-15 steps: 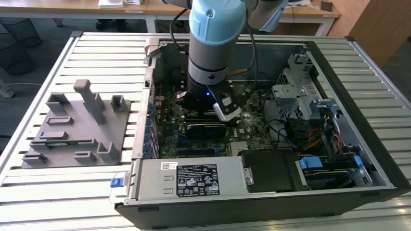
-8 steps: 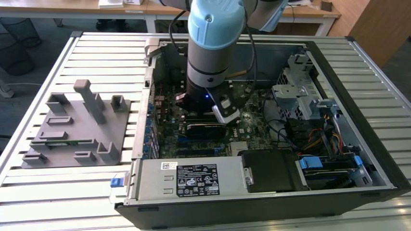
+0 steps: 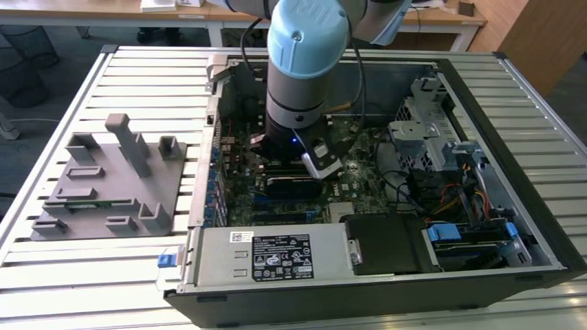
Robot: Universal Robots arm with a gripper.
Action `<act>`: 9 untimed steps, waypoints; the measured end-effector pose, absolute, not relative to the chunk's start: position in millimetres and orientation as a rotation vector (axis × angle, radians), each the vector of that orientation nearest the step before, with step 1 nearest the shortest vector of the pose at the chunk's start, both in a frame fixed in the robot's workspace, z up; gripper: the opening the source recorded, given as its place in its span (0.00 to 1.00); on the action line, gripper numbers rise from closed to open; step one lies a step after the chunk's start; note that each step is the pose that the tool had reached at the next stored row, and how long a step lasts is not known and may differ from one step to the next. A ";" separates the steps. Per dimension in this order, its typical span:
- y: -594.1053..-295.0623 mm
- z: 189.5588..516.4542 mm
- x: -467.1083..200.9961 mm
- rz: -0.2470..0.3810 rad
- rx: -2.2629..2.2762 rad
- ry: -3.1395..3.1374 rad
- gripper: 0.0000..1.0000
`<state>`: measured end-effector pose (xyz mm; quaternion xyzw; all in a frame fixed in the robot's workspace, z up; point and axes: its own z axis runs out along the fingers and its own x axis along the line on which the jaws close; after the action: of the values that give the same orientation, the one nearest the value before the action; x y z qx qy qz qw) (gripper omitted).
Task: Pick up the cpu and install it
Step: 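Install the second cpu locking lever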
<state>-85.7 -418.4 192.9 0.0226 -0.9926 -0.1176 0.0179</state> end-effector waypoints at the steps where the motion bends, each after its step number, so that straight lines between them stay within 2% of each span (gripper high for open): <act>1: -418.4 192.5 -85.9 -0.369 0.070 -3.083 0.11; 9: -418.1 190.3 -87.7 -0.411 0.071 -3.079 0.11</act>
<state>-87.7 -418.1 190.3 0.0228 -0.9908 -0.1322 0.0174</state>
